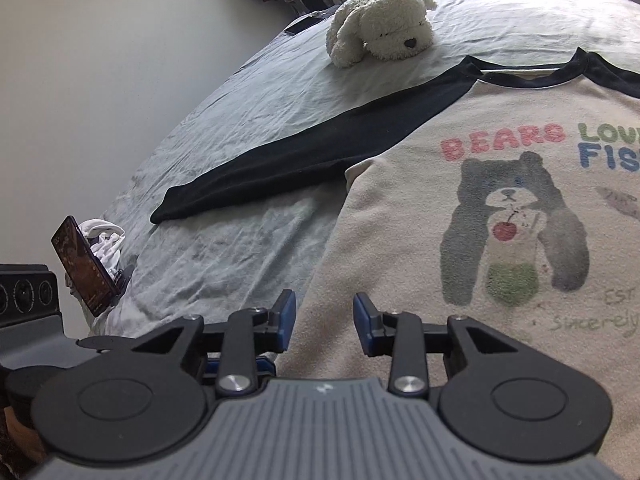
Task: Fold clothes
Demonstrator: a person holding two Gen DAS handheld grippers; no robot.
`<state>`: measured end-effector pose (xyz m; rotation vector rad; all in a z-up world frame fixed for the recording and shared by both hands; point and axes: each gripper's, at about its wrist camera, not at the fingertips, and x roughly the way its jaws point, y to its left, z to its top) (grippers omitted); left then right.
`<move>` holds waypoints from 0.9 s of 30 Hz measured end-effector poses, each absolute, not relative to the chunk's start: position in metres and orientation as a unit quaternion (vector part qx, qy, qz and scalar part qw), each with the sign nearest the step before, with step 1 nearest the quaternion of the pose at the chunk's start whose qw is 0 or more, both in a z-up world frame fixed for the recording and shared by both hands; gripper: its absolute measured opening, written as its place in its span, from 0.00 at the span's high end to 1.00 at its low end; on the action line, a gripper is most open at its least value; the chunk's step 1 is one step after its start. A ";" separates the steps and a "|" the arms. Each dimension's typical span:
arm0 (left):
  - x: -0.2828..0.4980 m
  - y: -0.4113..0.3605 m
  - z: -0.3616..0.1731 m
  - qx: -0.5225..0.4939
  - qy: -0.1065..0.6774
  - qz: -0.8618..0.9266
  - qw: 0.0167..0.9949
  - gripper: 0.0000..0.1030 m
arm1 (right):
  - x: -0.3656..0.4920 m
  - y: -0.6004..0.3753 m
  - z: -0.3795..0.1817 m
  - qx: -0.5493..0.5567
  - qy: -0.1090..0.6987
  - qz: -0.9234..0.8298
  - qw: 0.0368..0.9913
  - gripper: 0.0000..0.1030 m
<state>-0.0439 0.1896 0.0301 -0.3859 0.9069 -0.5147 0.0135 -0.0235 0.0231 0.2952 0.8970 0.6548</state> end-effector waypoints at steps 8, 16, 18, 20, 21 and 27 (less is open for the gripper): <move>-0.048 0.208 0.021 -0.169 0.447 -0.228 0.849 0.64 | 0.018 0.001 0.016 0.089 0.426 0.303 0.848 0.65; -0.047 0.226 0.021 -0.196 0.440 -0.216 0.849 0.64 | 0.014 0.015 0.008 0.017 0.410 0.281 0.868 0.88; -0.045 0.228 0.021 -0.206 0.436 -0.211 0.850 0.64 | 0.016 0.007 0.007 0.036 0.414 0.282 0.865 0.91; -0.041 0.230 0.020 -0.223 0.432 -0.208 0.849 0.65 | 0.021 -0.006 0.006 0.079 0.424 0.287 0.856 0.91; -0.039 0.231 0.018 -0.233 0.431 -0.207 0.847 0.65 | 0.024 -0.015 0.005 0.110 0.430 0.289 0.848 0.91; -0.028 0.222 0.009 -0.282 0.430 -0.220 0.829 0.66 | 0.034 -0.062 -0.011 0.260 0.461 0.286 0.799 0.92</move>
